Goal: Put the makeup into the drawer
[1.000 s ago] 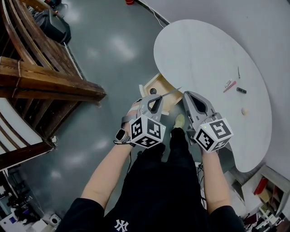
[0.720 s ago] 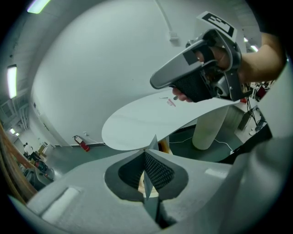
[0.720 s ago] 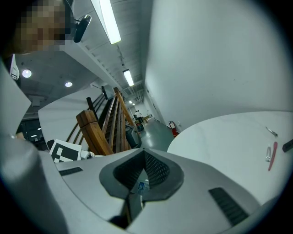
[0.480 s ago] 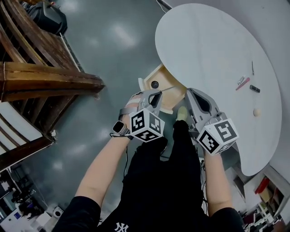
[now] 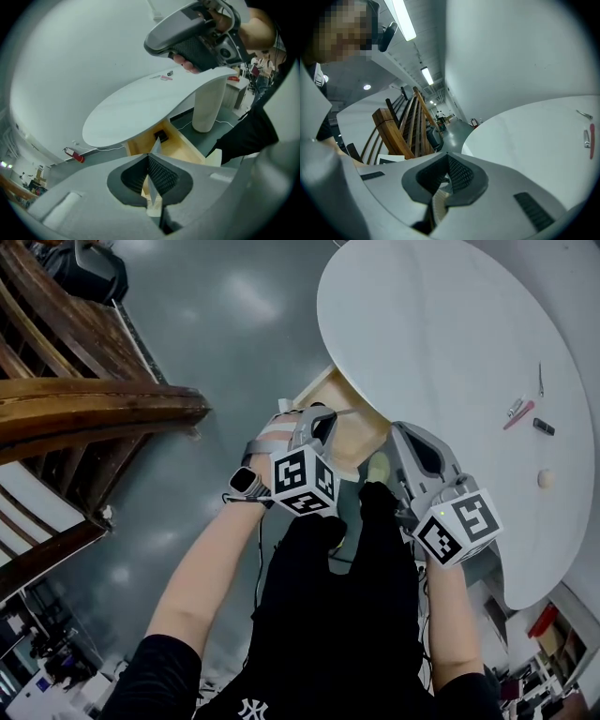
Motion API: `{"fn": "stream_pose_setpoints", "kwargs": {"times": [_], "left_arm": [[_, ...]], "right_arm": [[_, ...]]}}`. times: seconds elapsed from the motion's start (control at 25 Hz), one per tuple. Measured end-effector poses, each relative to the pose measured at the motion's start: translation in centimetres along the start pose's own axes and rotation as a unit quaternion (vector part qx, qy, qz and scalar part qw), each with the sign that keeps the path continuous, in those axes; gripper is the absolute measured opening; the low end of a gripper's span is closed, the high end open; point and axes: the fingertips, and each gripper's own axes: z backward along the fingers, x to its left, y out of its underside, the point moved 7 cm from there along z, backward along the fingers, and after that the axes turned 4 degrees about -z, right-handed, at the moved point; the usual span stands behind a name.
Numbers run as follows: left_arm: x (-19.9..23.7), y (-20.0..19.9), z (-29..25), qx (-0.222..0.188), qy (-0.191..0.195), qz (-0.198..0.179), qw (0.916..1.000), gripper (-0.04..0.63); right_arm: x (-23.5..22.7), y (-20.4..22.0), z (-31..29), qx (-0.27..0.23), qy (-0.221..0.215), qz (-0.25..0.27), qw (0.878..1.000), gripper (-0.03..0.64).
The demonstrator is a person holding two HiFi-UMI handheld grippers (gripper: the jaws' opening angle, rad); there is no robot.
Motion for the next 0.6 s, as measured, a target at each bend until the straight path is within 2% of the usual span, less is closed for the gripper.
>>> {"fn": "stream_pose_setpoints", "kwargs": {"times": [0.24, 0.6], "left_arm": [[1.0, 0.3, -2.7, 0.009, 0.002, -0.018, 0.9998, 0.009], [0.0, 0.3, -6.1, 0.009, 0.018, -0.019, 0.9996, 0.009]], "right_arm": [[-1.2, 0.5, -0.9, 0.002, 0.001, -0.002, 1.000, 0.015], [-3.0, 1.0, -1.6, 0.002, 0.000, -0.005, 1.000, 0.015]]}}
